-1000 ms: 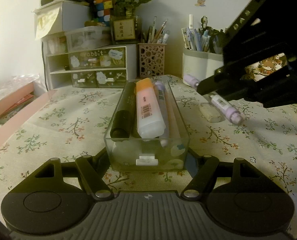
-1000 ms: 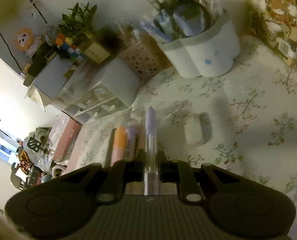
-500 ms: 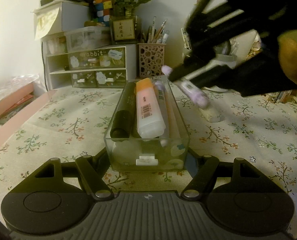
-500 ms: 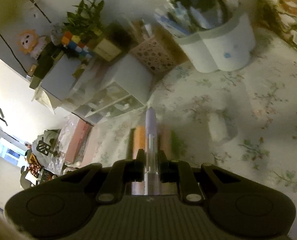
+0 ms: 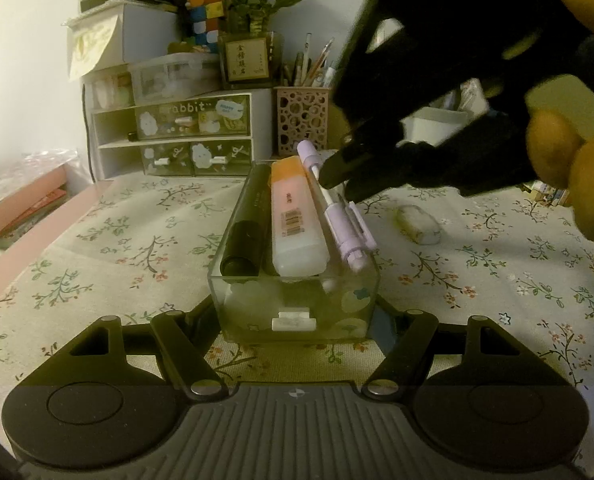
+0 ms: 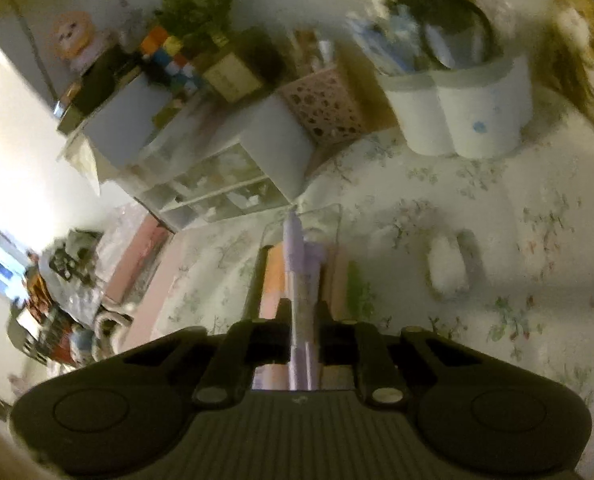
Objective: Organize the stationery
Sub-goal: 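Carry the lavender pen to the clear box and lower it in, release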
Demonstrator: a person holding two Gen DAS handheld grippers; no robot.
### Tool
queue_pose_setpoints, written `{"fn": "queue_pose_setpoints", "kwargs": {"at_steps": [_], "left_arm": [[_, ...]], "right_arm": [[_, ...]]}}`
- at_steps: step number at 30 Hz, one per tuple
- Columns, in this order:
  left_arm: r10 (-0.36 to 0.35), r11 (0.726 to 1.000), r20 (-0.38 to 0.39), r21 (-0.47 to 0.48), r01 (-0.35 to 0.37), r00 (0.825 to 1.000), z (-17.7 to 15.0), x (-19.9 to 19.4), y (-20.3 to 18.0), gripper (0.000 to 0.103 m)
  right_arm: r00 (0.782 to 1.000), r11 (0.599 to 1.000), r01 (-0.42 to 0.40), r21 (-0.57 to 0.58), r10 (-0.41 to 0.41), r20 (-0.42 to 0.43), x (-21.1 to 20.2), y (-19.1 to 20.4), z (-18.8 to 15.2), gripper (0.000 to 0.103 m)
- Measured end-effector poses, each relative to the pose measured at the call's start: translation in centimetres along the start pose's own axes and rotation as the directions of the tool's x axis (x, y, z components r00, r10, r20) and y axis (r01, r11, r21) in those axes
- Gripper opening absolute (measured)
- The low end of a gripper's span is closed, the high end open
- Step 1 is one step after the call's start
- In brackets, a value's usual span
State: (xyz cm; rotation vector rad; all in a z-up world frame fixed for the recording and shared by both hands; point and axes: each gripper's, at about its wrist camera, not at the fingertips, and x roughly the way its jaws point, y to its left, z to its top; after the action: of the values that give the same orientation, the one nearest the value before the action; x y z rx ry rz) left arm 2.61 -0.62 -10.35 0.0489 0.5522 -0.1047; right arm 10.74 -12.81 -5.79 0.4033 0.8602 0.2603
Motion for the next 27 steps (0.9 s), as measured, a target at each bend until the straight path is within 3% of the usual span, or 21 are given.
{"fn": "queue_pose_setpoints", "kwargs": {"at_steps": [3, 6, 13, 19, 27], "left_arm": [[0.0, 1.0, 0.0, 0.002, 0.0, 1.0, 0.0, 0.0, 0.0, 0.072], [-0.001, 1.0, 0.001, 0.002, 0.001, 1.0, 0.0, 0.1, 0.0, 0.072], [-0.001, 1.0, 0.001, 0.003, 0.001, 1.0, 0.0, 0.1, 0.0, 0.072], [-0.002, 1.0, 0.001, 0.002, 0.002, 1.0, 0.1, 0.1, 0.0, 0.072], [-0.004, 1.0, 0.001, 0.007, 0.004, 1.0, 0.0, 0.1, -0.1, 0.072]], "right_arm": [[0.997, 0.99, 0.07, -0.122, -0.068, 0.021, 0.5, 1.5, 0.0, 0.019], [0.994, 0.987, 0.107, -0.123, -0.106, 0.014, 0.3, 1.5, -0.2, 0.019], [0.998, 0.992, 0.057, -0.117, -0.056, 0.011, -0.4, 0.9, -0.2, 0.019], [0.998, 0.983, 0.06, -0.176, -0.064, -0.018, 0.3, 1.2, -0.2, 0.019], [1.0, 0.986, -0.02, -0.166, 0.018, -0.009, -0.7, 0.8, 0.0, 0.019]]}}
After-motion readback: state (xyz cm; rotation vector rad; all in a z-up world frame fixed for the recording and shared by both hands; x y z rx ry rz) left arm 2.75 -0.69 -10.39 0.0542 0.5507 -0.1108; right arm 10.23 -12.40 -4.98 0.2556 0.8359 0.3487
